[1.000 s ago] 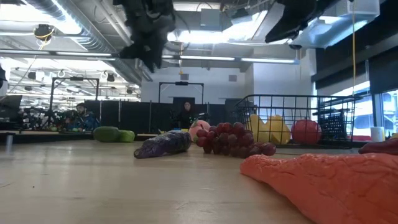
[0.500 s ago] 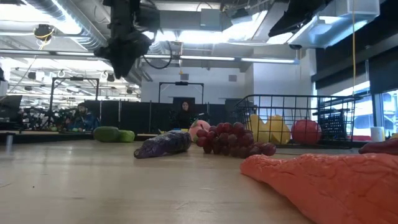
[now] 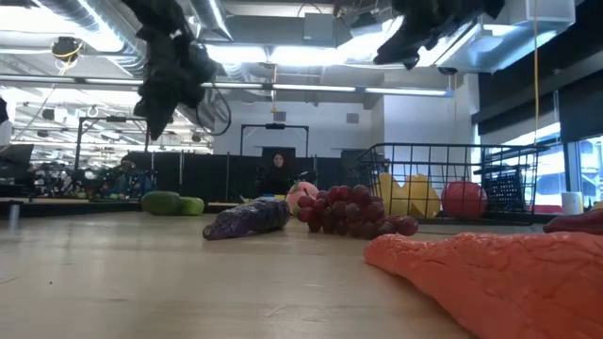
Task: Build produce basket
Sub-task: Put the green lime into the black wire basket
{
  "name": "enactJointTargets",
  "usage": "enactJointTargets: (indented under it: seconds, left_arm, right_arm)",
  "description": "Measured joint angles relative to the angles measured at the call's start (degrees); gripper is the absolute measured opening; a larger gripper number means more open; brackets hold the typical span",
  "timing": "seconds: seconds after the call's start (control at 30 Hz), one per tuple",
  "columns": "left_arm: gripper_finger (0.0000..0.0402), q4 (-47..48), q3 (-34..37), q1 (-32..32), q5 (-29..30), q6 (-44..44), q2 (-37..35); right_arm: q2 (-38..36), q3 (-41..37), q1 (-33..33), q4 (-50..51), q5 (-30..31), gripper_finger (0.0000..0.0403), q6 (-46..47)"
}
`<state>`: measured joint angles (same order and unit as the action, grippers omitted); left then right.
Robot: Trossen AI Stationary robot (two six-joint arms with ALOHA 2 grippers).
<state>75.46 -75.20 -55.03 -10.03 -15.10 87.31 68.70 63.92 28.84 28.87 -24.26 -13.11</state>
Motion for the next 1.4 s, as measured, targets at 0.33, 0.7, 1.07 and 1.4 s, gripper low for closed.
enactJointTargets:
  seconds: [0.33, 0.7, 1.07, 1.4]
  left_arm:
    - [0.0102, -2.96, 3.19, -0.69, -0.24, -6.09, 0.00]
    - [0.0102, -5.01, 3.19, -0.71, -3.07, -6.53, 0.00]
    - [0.0102, -5.26, 3.19, -0.70, -3.00, -6.18, 0.00]
    - [0.0102, -5.33, 3.19, -0.45, -2.68, -6.27, 0.00]
  right_arm:
    - [7.90, 0.00, -0.52, -10.58, 0.53, 0.0118, 7.02]
    - [10.50, 0.00, -0.54, -11.46, 6.56, 0.0118, 6.87]
    - [10.48, 0.00, -0.55, -11.36, 6.63, 0.0118, 6.72]
    - [10.48, 0.00, -0.55, -11.32, 6.65, 0.0118, 6.68]
